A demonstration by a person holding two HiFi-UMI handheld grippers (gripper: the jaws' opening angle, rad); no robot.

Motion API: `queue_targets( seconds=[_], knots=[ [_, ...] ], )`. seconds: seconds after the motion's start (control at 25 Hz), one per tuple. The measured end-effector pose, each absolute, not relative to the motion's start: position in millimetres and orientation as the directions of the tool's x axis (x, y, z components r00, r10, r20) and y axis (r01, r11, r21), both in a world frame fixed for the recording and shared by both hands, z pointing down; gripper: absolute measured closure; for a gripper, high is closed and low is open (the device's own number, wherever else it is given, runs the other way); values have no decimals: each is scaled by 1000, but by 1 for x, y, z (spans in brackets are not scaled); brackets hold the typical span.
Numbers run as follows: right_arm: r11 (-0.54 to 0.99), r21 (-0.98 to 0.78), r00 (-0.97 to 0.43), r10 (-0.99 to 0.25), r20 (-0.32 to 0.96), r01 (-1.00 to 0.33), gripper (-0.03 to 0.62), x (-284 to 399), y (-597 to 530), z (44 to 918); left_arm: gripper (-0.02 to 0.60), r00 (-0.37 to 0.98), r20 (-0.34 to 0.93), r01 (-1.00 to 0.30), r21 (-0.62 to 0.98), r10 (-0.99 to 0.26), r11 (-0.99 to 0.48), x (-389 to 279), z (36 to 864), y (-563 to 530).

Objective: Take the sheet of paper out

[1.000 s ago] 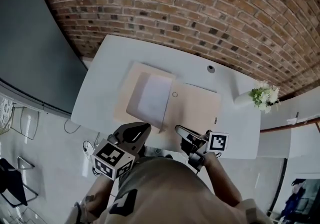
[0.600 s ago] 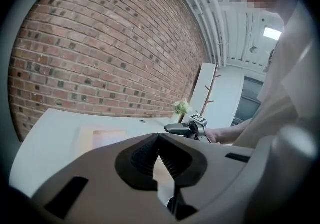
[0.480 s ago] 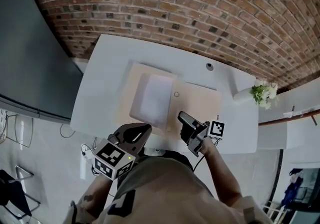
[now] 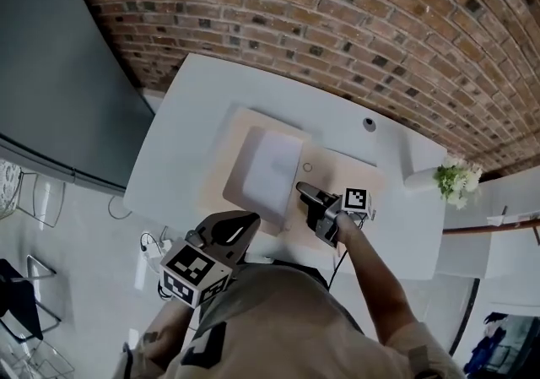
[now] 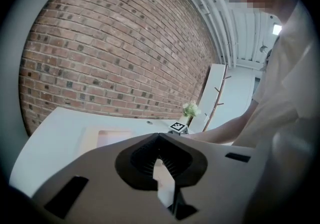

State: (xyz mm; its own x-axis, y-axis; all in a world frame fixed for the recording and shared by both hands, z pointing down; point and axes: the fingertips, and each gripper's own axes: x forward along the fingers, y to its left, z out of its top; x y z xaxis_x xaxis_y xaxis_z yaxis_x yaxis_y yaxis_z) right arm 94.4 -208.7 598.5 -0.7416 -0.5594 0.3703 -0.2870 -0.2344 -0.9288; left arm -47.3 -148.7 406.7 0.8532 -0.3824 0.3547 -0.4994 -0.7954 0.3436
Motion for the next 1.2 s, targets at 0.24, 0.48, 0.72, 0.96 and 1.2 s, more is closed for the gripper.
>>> queue_targets(
  seconds=[0.24, 0.48, 0.72, 0.96, 1.2],
  knots=[
    [-265, -910, -780, -472, 410, -318, 218, 87, -218, 621, 568, 816, 373, -564, 345, -442, -750, -48, 410, -153],
    [-273, -915, -816, -426, 391, -296, 220, 73, -227, 625, 568, 792, 390, -596, 333, -469, -730, -53, 411, -158],
    [-267, -919, -830, -406, 381, -291, 220, 60, -236, 625, 568, 781, 399, -609, 323, -479, -724, -58, 410, -159],
    [-237, -937, -837, -432, 337, -255, 220, 54, -245, 620, 568, 773, 406, -619, 321, -487, -716, -66, 412, -157],
    [-216, -946, -832, -456, 316, -241, 220, 47, -253, 622, 568, 769, 406, -626, 323, -493, -710, -71, 413, -157]
  ],
)
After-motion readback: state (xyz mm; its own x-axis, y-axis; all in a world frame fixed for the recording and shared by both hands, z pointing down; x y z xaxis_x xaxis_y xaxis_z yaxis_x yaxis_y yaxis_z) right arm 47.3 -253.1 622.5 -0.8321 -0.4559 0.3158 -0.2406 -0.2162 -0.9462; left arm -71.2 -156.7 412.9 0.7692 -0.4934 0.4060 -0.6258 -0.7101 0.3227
